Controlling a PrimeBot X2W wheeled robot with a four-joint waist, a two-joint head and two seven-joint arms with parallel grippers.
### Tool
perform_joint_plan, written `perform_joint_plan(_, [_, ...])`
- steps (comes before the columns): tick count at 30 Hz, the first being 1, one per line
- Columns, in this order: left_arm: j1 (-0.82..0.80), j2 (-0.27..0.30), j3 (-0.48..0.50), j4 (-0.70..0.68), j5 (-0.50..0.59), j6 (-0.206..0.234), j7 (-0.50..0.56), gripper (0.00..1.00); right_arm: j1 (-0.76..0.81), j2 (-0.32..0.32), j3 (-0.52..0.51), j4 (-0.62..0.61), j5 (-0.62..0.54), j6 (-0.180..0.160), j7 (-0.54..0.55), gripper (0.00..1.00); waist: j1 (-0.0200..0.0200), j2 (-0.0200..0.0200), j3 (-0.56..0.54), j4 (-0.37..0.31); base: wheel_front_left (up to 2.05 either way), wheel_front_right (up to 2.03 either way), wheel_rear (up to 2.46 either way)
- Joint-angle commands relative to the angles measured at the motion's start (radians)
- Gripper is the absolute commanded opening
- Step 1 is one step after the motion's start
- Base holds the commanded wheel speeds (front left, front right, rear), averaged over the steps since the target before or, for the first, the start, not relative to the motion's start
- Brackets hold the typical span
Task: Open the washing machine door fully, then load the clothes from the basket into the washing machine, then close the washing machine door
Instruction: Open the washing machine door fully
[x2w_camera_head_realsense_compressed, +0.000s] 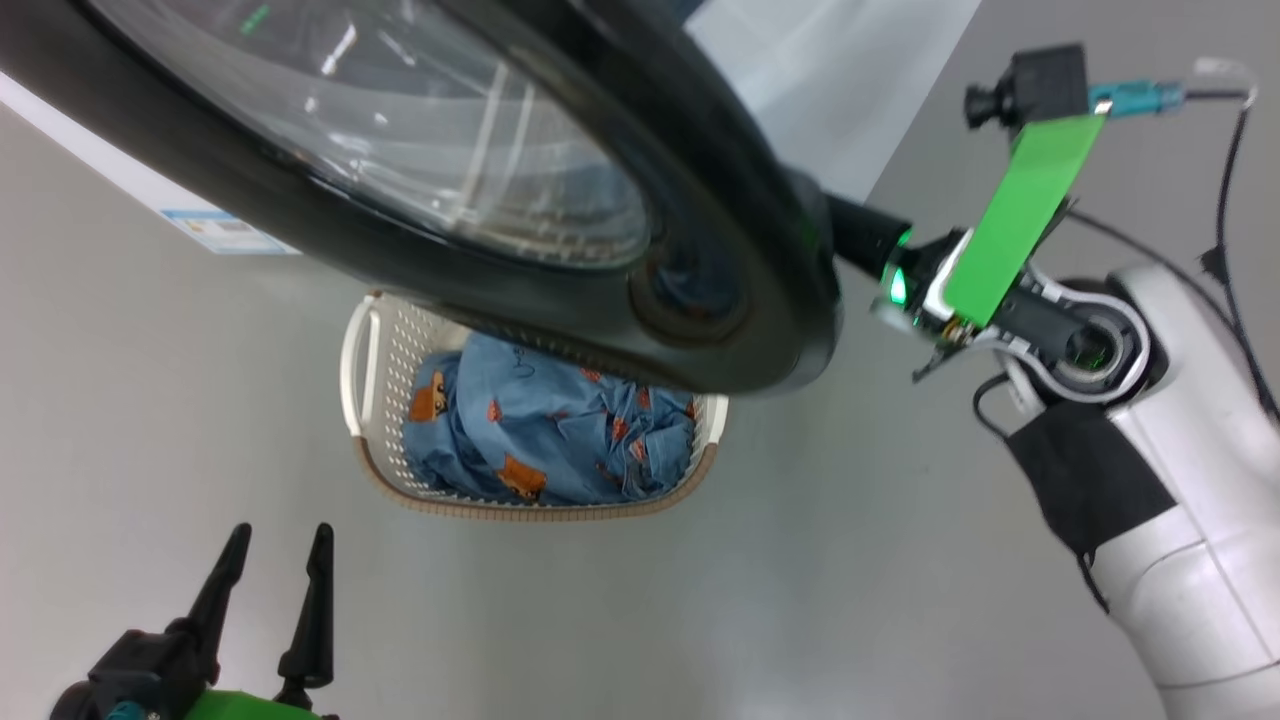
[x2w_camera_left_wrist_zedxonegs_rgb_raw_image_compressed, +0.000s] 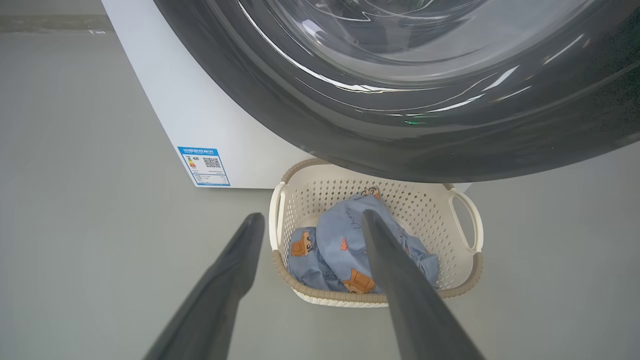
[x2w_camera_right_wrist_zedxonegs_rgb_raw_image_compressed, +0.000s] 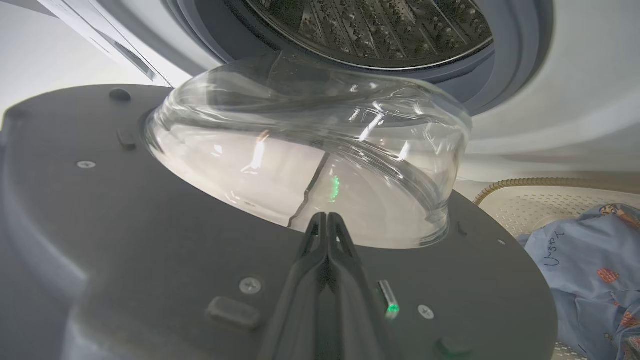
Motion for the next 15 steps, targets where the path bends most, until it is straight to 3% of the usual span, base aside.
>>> perform_joint_plan(1, [0.003, 0.01, 0.034, -0.012, 0.004, -0.001, -0.006, 1.0, 0.036, 0.025, 0.018, -0.038, 0.014, 0.003, 0.01, 0.0, 0.0, 0.0, -0.031, 0.006, 0.0, 0.0, 0.0])
perform_joint_plan(15, [0.019, -0.042, 0.033, 0.022, 0.017, -0.001, -0.006, 1.0, 0.218, 0.098, 0.086, -0.058, 0.033, 0.003, 0.062, 0.0, 0.0, 0.0, -0.19, 0.035, 0.0, 0.0, 0.0])
